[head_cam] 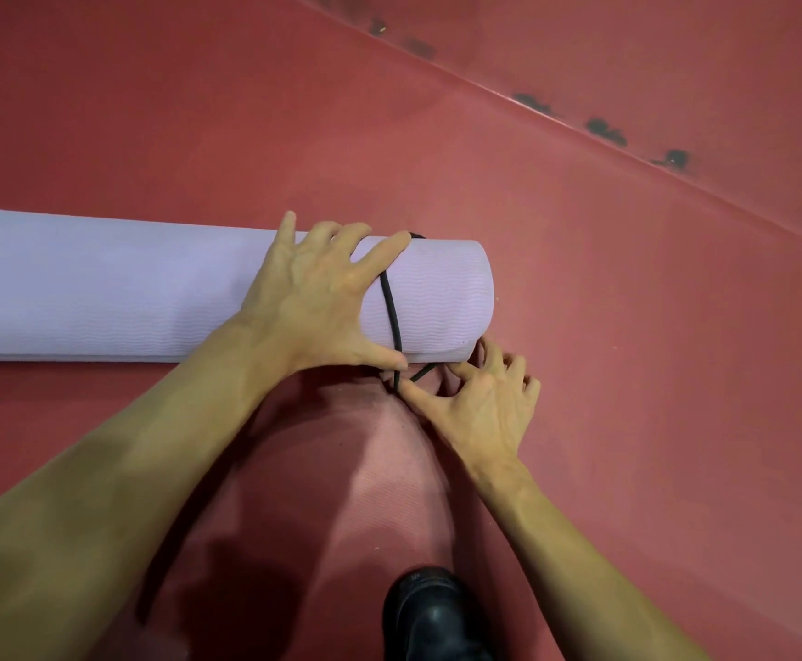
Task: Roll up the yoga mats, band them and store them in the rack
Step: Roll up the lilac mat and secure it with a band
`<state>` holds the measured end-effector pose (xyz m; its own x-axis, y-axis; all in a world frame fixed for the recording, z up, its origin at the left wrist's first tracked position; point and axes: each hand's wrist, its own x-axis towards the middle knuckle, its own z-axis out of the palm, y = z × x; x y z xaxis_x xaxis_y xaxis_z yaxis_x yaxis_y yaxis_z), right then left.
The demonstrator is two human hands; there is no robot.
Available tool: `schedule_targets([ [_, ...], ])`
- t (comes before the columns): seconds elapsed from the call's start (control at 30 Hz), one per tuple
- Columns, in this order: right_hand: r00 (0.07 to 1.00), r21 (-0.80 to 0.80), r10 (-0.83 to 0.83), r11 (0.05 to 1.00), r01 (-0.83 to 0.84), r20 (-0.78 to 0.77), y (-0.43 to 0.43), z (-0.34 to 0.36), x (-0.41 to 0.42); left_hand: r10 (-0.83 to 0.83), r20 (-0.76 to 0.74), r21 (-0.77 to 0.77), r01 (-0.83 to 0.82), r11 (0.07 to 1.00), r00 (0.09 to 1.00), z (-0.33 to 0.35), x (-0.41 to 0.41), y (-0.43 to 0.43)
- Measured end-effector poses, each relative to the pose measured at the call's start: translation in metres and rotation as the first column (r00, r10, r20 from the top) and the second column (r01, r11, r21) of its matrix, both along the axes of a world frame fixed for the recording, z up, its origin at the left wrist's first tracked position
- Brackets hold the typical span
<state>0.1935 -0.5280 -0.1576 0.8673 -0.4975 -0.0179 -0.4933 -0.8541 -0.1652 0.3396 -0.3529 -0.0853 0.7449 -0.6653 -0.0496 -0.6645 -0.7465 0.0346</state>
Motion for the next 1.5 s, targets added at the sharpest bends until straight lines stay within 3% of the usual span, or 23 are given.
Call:
schedule_targets([
  [0.17, 1.000, 0.050, 0.020, 0.999, -0.020, -0.012, -0.001, 0.001, -0.002, -0.053, 0.007, 0.079, 0.052, 0.995, 0.999, 0.004, 0.001, 0.000],
  [0.33, 0.997, 0.221, -0.009, 0.975, -0.008, 0.076, -0.005, 0.014, -0.001, -0.059, 0.126, -0.157, 0.078, 0.985, 0.990, 0.022, 0.001, 0.011],
  [0.43, 0.977, 0.359, 0.068, 0.923, -0.137, 0.200, -0.009, 0.019, 0.019, -0.040, 0.177, -0.262, 0.086, 0.961, 0.983, 0.048, 0.002, 0.022],
  [0.5, 0.954, 0.608, 0.010, 0.769, -0.199, 0.299, 0.003, 0.021, 0.034, -0.027, 0.170, -0.296, 0.077, 0.952, 0.985, 0.066, 0.002, 0.029],
  [0.57, 0.960, 0.866, -0.097, 0.463, -0.189, 0.261, 0.026, 0.030, 0.041, -0.014, 0.157, -0.314, 0.063, 0.947, 0.987, 0.079, 0.001, 0.036],
  [0.7, 0.974, 0.970, -0.141, 0.193, -0.151, 0.179, 0.045, 0.032, 0.042, -0.015, 0.118, -0.299, 0.050, 0.953, 0.993, 0.088, -0.002, 0.041],
  [0.77, 0.977, 0.988, -0.170, 0.105, -0.114, 0.131, 0.044, 0.031, 0.038, -0.041, 0.119, -0.295, 0.075, 0.953, 0.992, 0.084, -0.004, 0.040],
  [0.83, 0.983, 0.988, -0.135, 0.115, -0.106, 0.121, 0.039, 0.029, 0.030, -0.062, 0.119, -0.295, 0.095, 0.951, 0.991, 0.077, -0.007, 0.038],
  [0.97, 0.994, 0.964, -0.006, 0.244, -0.106, 0.111, 0.021, 0.031, 0.003, -0.084, 0.093, -0.251, 0.105, 0.962, 0.992, 0.061, -0.009, 0.033],
  [1.13, 0.969, 0.849, -0.173, 0.525, -0.062, 0.178, -0.011, 0.045, -0.022, -0.122, -0.014, -0.123, 0.119, 0.985, 0.992, 0.024, -0.012, 0.028],
  [1.2, 0.973, 0.725, -0.026, 0.672, -0.152, 0.228, -0.031, 0.049, -0.023, -0.146, -0.041, -0.102, 0.142, 0.985, 0.988, 0.009, -0.020, 0.027],
  [1.27, 0.945, 0.576, 0.206, 0.752, -0.320, 0.255, -0.041, 0.053, -0.019, -0.165, -0.023, -0.119, 0.161, 0.980, 0.986, 0.002, -0.024, 0.028],
  [1.4, 0.772, 0.278, 0.535, 0.728, -0.627, 0.342, -0.030, 0.061, 0.001, -0.082, -0.045, -0.189, 0.072, 0.979, 0.996, 0.006, -0.033, 0.033],
  [1.5, 0.696, 0.066, 0.680, 0.703, -0.708, 0.231, -0.021, 0.073, 0.018, 0.023, -0.021, -0.279, -0.028, 0.960, 1.000, 0.001, -0.040, 0.032],
])
